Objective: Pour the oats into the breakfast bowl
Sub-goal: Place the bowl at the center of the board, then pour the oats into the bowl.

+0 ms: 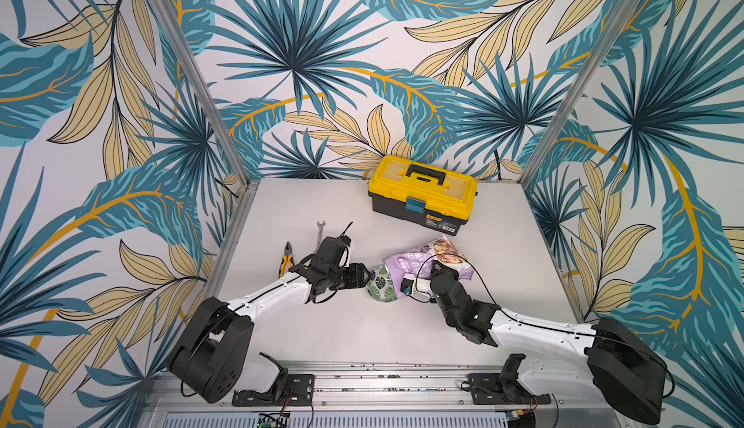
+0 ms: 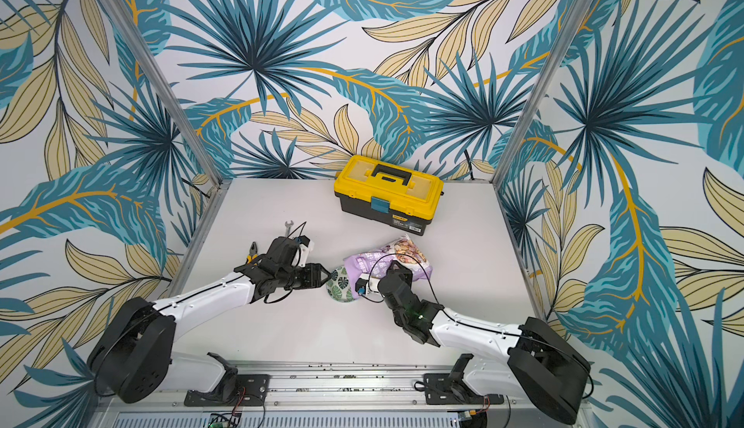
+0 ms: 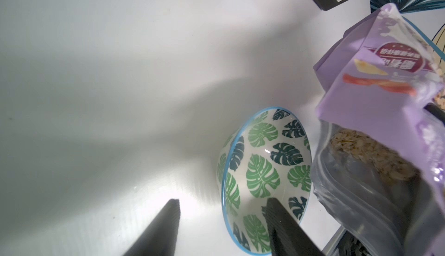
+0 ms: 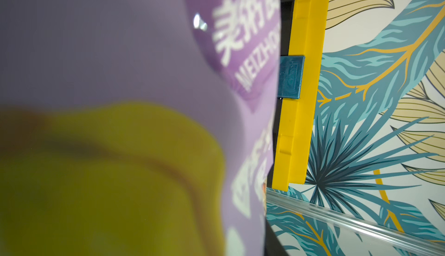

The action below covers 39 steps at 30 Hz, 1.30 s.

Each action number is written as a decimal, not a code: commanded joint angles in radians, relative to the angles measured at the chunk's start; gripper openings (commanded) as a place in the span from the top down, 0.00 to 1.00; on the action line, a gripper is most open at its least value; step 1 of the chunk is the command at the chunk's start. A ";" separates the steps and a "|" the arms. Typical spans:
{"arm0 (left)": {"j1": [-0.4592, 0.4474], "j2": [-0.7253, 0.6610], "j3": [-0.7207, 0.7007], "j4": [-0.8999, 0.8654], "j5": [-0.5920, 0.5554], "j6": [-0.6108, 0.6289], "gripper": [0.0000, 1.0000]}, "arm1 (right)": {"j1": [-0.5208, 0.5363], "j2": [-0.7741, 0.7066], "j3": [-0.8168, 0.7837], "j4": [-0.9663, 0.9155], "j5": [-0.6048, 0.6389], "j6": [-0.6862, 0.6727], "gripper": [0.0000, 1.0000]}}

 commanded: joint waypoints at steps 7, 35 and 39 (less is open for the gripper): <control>0.133 -0.202 -0.126 0.068 0.000 -0.071 0.19 | 0.039 0.005 0.061 0.144 0.120 -0.263 1.00; 0.240 -0.381 -0.197 0.037 -0.046 -0.149 0.03 | 0.098 0.104 0.067 0.421 0.206 -0.662 1.00; 0.242 -0.406 -0.206 0.029 -0.072 -0.150 0.00 | 0.099 0.111 0.072 0.435 0.198 -0.680 1.00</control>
